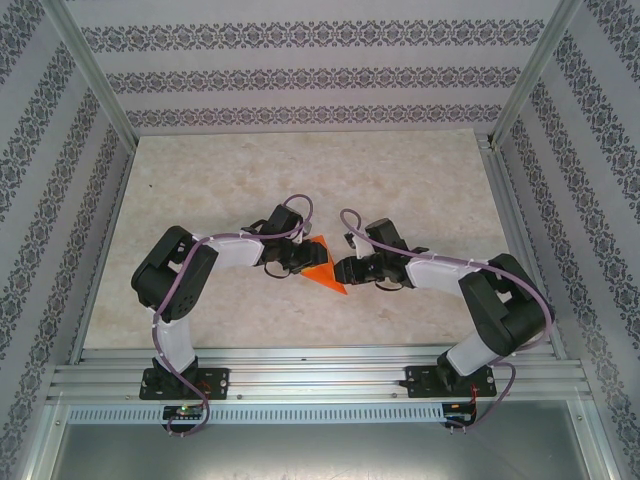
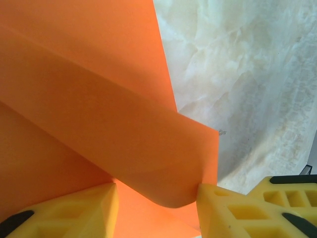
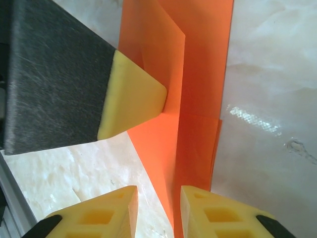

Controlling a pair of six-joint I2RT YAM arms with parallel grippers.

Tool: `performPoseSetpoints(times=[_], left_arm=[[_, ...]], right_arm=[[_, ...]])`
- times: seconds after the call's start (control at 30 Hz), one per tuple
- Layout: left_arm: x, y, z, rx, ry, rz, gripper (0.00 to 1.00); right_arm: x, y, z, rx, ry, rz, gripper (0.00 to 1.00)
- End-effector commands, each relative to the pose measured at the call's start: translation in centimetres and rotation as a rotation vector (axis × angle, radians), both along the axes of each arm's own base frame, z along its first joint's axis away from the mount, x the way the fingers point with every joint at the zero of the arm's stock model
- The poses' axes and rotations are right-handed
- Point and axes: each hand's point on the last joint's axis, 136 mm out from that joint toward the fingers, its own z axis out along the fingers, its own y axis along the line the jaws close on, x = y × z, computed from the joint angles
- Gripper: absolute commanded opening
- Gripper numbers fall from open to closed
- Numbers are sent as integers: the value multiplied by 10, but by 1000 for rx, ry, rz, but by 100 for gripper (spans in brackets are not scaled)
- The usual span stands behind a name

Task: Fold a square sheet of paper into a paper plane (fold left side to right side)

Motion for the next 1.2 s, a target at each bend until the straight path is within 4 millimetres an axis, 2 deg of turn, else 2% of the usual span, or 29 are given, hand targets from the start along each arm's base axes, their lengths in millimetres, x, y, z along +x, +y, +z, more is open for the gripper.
performPoseSetpoints(times=[0.0,0.47,0.93,1.17], left_arm=[[-10,30,-51,186,76,62,48],[-10,34,-54,211,76,60,48],[-12,34,-57,212,82,52,48],[-14,36,-63,225,92,50,44]], right_arm=[[7,0,-4,-12,1,-2,28],[11,0,-13,-16,22,-3,10],[13,-1,-23,-24,44,-11,8],[13,-2,-29,-32,58,-12,9]])
